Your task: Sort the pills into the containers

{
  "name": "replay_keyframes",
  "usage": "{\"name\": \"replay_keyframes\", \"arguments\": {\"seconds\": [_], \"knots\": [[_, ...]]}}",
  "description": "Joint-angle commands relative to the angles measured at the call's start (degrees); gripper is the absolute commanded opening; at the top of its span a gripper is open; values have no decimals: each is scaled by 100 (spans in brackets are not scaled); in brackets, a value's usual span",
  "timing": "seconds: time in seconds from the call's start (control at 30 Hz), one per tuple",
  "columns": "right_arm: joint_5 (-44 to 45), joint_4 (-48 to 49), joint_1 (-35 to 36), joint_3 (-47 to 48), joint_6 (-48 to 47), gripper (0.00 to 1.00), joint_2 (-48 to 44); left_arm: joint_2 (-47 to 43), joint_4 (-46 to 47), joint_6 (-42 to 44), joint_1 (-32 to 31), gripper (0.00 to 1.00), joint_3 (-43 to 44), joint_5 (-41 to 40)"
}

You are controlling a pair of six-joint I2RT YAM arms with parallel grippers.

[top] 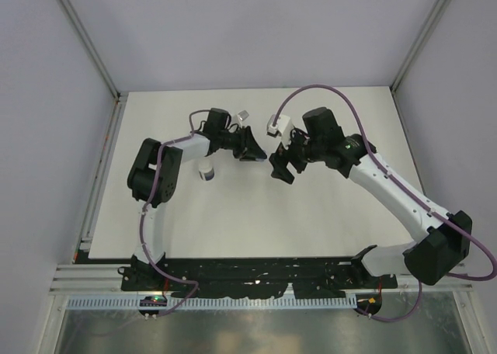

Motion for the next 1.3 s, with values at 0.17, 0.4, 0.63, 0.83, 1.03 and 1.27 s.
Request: {"name": "replay_keyframes", "arguments": {"seconds": [0.17,0.4,0.63,0.83,1.03,1.27], "knots": [[-171,319,-41,-138,63,86,-450,447,-112,-106,77,0,728,-665],[-224,355,-50,-209,90,86,-530,342,-622,158,305,2,501,-1052],[-277,320,-58,-147,116,87,-451,289,-859,404,551,13,412,-1149],[-268,302,-50,-174,107,87,-486,324,-1044,465,701,24,430,-1202],[-330,328,-41,-209,125,87,-495,263,-1281,667,771,41,430,-1369],[-330,363,-50,-218,134,88,-468,219,-1466,773,815,53,509,-1465]]}}
